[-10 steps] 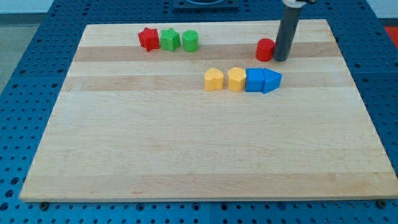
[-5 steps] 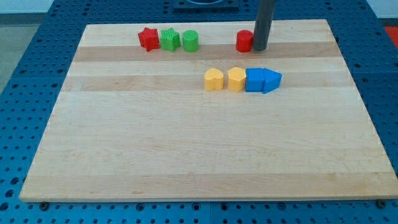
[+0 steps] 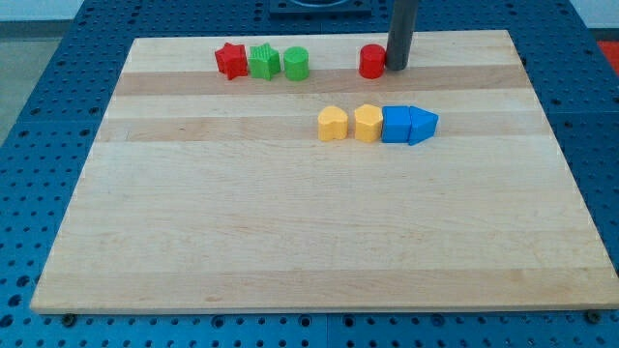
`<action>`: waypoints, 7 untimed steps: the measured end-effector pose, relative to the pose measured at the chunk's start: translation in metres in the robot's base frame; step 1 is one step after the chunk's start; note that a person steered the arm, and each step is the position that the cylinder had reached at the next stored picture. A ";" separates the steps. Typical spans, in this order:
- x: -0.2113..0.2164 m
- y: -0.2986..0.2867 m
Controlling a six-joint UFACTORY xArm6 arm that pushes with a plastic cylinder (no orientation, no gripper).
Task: Push the yellow heart towards the center right of the board
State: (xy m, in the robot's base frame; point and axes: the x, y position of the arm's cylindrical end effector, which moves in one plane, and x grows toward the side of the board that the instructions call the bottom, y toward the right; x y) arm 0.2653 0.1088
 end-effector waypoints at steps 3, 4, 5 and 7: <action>0.000 -0.028; 0.000 -0.039; 0.000 -0.050; 0.000 -0.063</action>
